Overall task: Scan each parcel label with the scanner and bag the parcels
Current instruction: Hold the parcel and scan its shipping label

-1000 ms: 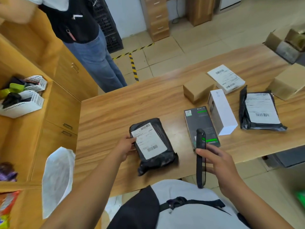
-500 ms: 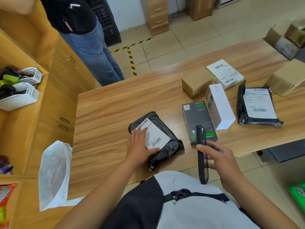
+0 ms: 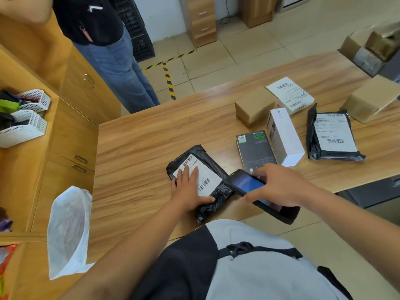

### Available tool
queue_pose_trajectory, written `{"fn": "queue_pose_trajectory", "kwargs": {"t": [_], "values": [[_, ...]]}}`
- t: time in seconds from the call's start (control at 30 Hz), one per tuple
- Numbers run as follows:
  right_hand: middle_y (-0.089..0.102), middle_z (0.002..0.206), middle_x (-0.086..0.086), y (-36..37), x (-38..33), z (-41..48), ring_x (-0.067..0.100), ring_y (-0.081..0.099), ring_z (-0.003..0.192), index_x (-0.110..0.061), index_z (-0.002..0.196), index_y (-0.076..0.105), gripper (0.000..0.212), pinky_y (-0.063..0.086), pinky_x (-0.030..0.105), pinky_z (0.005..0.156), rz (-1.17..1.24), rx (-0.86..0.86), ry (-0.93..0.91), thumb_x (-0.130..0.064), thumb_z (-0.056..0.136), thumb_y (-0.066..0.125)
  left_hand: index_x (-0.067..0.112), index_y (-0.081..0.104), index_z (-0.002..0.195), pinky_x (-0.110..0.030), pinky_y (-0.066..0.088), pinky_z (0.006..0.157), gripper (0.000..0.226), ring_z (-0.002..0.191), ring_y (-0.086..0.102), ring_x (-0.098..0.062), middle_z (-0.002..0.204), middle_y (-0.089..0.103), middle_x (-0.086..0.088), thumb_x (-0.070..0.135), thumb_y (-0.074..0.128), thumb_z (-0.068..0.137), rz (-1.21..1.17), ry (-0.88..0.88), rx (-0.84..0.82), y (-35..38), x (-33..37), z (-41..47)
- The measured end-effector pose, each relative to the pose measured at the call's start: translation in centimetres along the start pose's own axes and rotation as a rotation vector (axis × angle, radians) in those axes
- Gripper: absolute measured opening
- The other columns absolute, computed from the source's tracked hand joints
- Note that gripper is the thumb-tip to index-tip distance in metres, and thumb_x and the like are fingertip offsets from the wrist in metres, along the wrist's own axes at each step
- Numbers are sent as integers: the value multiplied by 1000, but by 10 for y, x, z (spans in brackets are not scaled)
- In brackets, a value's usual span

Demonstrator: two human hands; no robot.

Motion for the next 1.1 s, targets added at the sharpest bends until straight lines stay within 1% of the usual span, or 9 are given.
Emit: {"fn": "queue_pose_trajectory", "kwargs": {"t": [0.03,0.1,0.17,0.27,0.43,0.57,0.7,0.93,1.1], "values": [[66,54,-2,-4,-6,2,13,67,49,-19,94,72,70,55,32,56,-137,16,-25,-74,50,72,35,-12,155,-50,-6,119,137,150,-20,-25,164,-20,0,92,55,49,-1,-7,-6,0,1,0],[60,56,-3,-6,-18,6,12,61,53,-18,86,69,64,48,30,52,-325,15,-77,-72,53,71,35,-12,155,-51,-6,119,138,150,-20,-25,164,-19,1,89,60,50,2,-17,-13,-1,2,1],[58,67,-4,-1,-27,9,13,55,57,-20,73,60,53,36,29,49,-445,-31,-118,-69,57,73,35,-12,155,-52,-5,119,139,150,-19,-26,165,-19,1,88,63,51,8,-19,-22,-2,3,1],[53,78,-5,11,-35,12,13,48,59,-25,68,46,53,30,30,51,-570,-76,-170,-71,61,71,35,-9,155,-53,-6,119,138,151,-19,-25,165,-18,1,85,69,52,12,-12,-35,-4,3,0],[45,75,-7,24,-37,14,10,39,59,-28,65,38,55,27,30,52,-609,-58,-209,-75,61,68,35,-4,156,-53,-4,121,135,151,-16,-22,165,-16,2,79,74,55,41,10,-41,-10,1,-5],[46,75,-9,30,-35,15,15,46,63,-30,64,38,51,27,29,51,-635,-82,-217,-72,59,65,36,-5,156,-55,1,120,132,152,-13,-21,165,-15,4,74,76,59,94,26,-59,-11,-2,-10],[45,77,-10,31,-35,14,11,41,59,-30,65,38,52,24,29,50,-627,-93,-213,-73,59,66,35,-6,156,-56,0,118,131,152,-12,-22,165,-16,5,71,77,62,145,60,-81,-14,-8,-12],[47,77,-9,28,-34,9,9,43,60,-28,66,42,51,25,29,50,-613,-77,-186,-71,59,69,38,-4,155,-58,0,118,132,152,-10,-22,165,-15,8,70,80,59,184,116,-97,-19,-19,-11],[51,78,-8,27,-35,6,10,46,61,-29,65,43,50,31,30,52,-617,-68,-179,-72,59,66,39,-1,155,-56,-1,118,129,152,-9,-21,165,-15,10,68,81,59,178,140,-104,-21,-25,-11]]}}
Point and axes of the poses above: each hand's wrist, its own z-axis towards the middle knuckle, its own y-axis out of the palm, x = y × z, the point moved 7 cm from there along z, towards the middle knuckle
